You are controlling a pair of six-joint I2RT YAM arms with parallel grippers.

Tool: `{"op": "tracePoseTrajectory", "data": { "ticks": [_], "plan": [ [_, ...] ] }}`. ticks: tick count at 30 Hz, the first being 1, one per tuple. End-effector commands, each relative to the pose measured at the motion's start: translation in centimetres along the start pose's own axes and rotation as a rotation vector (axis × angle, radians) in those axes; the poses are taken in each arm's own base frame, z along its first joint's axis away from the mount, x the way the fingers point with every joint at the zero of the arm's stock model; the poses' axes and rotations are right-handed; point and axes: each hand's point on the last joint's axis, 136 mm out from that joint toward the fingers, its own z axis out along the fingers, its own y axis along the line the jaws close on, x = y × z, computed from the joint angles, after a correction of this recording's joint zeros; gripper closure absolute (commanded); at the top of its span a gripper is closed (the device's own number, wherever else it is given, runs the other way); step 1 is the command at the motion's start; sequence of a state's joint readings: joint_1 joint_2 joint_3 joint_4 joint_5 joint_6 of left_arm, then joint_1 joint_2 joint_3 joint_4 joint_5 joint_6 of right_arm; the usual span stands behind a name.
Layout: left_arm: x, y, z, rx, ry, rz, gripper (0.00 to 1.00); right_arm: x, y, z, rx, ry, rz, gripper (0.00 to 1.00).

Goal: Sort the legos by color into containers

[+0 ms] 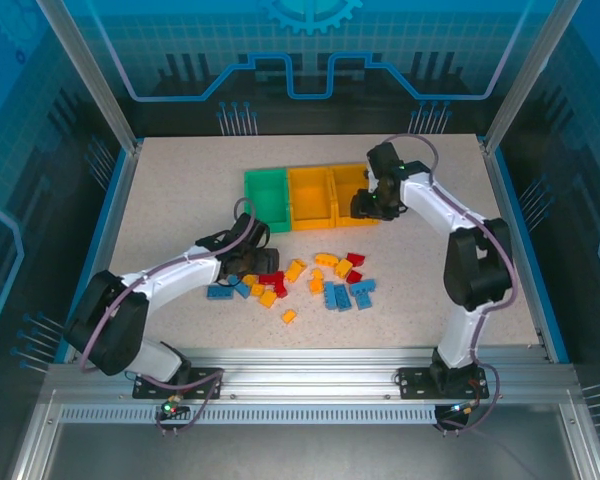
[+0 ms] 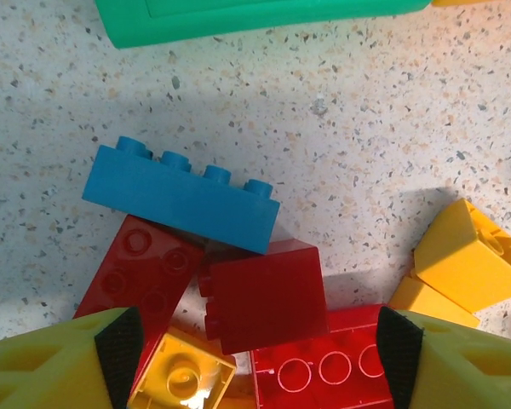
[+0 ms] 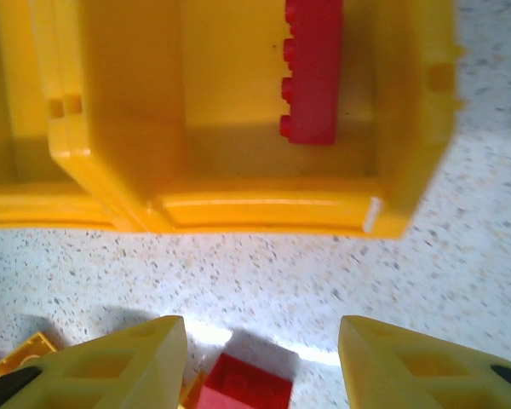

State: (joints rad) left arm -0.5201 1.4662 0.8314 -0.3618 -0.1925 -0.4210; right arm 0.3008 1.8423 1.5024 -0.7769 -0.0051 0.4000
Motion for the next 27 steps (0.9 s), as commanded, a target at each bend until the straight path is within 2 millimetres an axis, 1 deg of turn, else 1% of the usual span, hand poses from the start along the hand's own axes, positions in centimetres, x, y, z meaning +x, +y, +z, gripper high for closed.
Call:
{"op": "tracePoseTrajectory", "data": {
  "ticks": [1,5,13,19,23,27],
  "plan": [
    [-0.1,-0.8,0.2,0.010,0.035,-0.010,0.24,0.5,-1.8,-1.0,0.037,-0.034,0.011,0.49],
    [0.3,-0.6,1.0,-0.019,0.076,-0.013,0.27,1.5,-3.3,-1.2,0.056,-0.026,0.028,0.49],
    [0.3,-0.8,2.0,-0.027,0.098,-0.026,0.33,2.8,-4.5,-1.1,0.075,-0.012,0.038,0.48],
    [0.5,-0.6,2.7,-0.055,0.123,-0.014,0.39,3.0,-5.1,-1.2,0.071,-0.016,0.056,0.48],
    [0.7,-0.5,3.1,-0.075,0.143,-0.007,0.45,3.0,-5.6,-1.4,0.071,-0.017,0.067,0.48],
    [0.7,-0.4,3.2,-0.087,0.147,-0.010,0.49,3.1,-5.9,-1.7,0.071,-0.023,0.068,0.48]
  ]
}}
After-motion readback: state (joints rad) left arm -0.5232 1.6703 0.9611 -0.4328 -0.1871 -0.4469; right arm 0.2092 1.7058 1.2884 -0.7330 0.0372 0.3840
